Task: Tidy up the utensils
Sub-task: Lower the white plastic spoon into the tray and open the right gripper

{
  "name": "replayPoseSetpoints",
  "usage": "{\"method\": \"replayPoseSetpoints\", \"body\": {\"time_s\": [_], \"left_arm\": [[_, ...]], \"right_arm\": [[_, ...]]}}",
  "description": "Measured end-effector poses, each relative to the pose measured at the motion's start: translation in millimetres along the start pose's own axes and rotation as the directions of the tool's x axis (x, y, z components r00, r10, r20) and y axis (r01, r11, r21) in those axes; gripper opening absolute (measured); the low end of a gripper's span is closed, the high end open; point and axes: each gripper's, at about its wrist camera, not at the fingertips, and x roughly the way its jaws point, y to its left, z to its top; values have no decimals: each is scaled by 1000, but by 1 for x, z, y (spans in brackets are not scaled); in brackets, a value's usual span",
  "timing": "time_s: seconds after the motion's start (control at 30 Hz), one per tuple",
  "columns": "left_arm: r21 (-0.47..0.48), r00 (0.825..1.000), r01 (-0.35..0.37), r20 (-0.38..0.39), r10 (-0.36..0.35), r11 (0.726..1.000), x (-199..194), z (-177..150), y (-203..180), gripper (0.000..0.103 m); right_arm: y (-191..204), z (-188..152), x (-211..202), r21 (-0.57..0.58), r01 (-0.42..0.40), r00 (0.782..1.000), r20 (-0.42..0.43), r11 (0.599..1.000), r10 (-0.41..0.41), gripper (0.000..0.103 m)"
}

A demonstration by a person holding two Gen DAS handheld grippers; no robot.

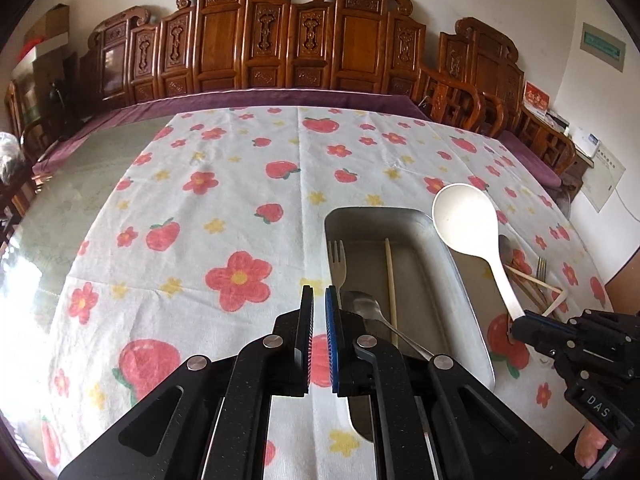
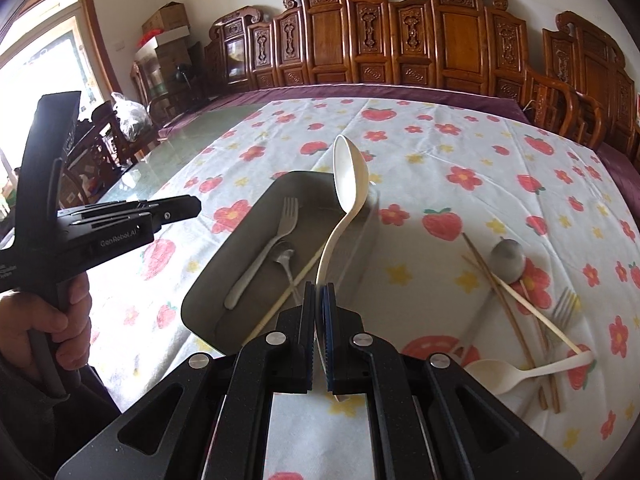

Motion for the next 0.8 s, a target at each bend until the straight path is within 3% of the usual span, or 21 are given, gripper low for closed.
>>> {"method": "replayPoseSetpoints", "body": {"time_s": [0.57, 0.8], "left_arm": [[-31, 1000, -20, 16, 21, 999, -5, 5, 19, 5], [-26, 1000, -19, 18, 20, 999, -5, 5, 18, 5]], "right_arm": [[21, 10, 64, 13, -22, 994, -107, 1000, 23, 5], [16, 9, 69, 8, -46, 994, -100, 999, 46, 9]]}}
